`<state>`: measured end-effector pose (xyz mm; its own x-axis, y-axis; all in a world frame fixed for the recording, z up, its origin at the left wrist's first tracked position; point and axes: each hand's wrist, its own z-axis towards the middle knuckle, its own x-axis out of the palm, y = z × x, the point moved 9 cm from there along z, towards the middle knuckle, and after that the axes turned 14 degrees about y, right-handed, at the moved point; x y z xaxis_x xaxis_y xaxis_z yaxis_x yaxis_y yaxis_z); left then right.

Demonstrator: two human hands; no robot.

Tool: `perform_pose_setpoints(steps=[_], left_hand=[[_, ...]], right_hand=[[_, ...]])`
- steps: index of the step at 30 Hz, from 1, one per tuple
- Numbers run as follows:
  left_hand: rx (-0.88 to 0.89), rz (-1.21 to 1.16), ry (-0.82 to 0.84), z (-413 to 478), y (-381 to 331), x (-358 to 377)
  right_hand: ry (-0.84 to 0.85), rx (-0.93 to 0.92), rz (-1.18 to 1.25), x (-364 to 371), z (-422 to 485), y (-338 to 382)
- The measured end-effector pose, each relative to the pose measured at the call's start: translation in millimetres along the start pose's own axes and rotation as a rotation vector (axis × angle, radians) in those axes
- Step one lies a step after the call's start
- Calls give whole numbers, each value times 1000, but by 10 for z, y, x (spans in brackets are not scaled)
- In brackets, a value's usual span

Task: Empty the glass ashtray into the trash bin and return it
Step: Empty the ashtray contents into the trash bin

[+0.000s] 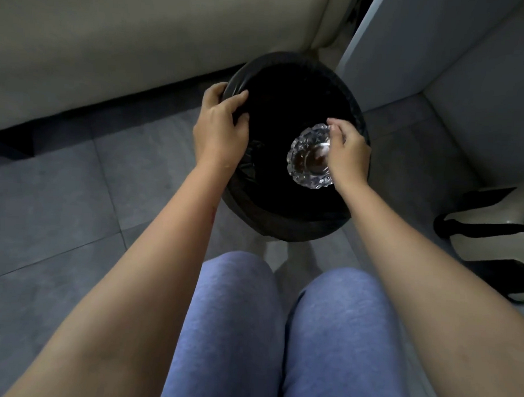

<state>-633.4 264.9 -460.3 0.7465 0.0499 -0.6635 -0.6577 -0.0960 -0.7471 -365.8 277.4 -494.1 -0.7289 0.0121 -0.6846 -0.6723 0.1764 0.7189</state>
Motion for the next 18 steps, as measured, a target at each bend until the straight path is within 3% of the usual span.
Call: perform_pose_setpoints(steps=[3, 6, 9, 12, 18], left_hand=[[11, -6, -9, -31, 26, 1], [17, -19, -16, -27, 46, 3], [13, -23, -31, -29, 45, -6], [-1, -35, -36, -38, 71, -8], [-16, -43, -36, -12, 91, -19]], right_hand=[[93, 23, -357, 92, 44, -13], [79, -13, -433, 118, 78, 29], [211, 11, -586, 273, 95, 21], [228, 68, -563, 271, 102, -18], [208, 13, -552, 273, 118, 24]])
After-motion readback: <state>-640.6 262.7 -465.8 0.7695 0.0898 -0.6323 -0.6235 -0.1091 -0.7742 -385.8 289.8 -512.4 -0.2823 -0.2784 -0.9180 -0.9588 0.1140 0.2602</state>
